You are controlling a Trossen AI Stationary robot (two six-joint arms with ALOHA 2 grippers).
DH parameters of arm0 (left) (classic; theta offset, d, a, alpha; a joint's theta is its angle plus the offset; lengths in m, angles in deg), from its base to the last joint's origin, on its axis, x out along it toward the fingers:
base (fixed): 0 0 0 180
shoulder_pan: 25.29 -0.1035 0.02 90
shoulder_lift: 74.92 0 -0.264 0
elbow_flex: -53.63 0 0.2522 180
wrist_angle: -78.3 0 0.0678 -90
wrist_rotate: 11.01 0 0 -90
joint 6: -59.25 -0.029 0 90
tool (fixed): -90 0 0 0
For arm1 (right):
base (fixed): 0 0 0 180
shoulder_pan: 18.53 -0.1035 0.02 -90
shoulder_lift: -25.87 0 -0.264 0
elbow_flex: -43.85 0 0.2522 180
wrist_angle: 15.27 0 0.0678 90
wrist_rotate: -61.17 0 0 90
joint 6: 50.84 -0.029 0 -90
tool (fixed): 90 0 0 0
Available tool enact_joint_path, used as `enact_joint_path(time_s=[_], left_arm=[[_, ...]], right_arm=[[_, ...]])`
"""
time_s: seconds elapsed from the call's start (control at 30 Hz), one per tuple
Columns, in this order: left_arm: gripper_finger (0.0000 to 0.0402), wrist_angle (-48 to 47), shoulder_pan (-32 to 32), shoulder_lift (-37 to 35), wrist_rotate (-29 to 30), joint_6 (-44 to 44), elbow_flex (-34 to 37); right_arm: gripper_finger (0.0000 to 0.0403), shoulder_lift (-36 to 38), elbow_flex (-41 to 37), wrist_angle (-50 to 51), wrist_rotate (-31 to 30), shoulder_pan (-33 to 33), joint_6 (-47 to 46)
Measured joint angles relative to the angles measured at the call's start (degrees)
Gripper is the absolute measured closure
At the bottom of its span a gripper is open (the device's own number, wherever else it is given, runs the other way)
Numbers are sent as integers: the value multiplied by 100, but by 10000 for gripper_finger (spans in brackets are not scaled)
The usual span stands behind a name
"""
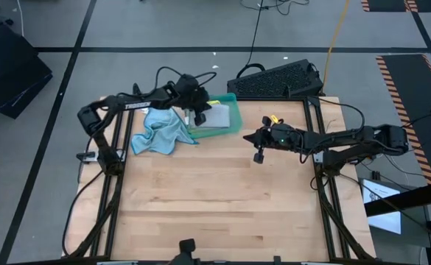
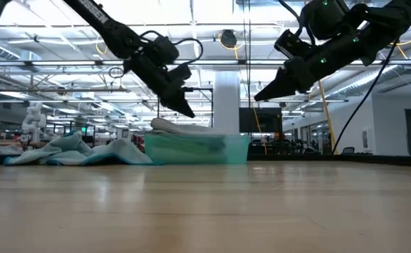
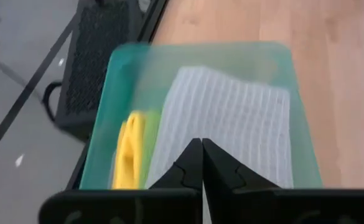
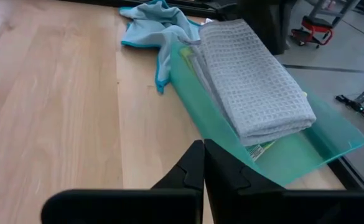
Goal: Fold microfiber towels
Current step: Fold the blue microfiber cloth
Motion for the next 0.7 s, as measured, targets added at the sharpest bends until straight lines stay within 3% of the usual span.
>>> enact_joint_path(time_s=[0.27, 0.7], left_arm=[[398, -461, -170, -177, 593, 41, 536], [397, -227, -250, -372, 623, 289, 940]], right_arm=[[403, -2, 0, 59, 4, 0, 8], [403, -2, 2, 54, 7, 0, 40]])
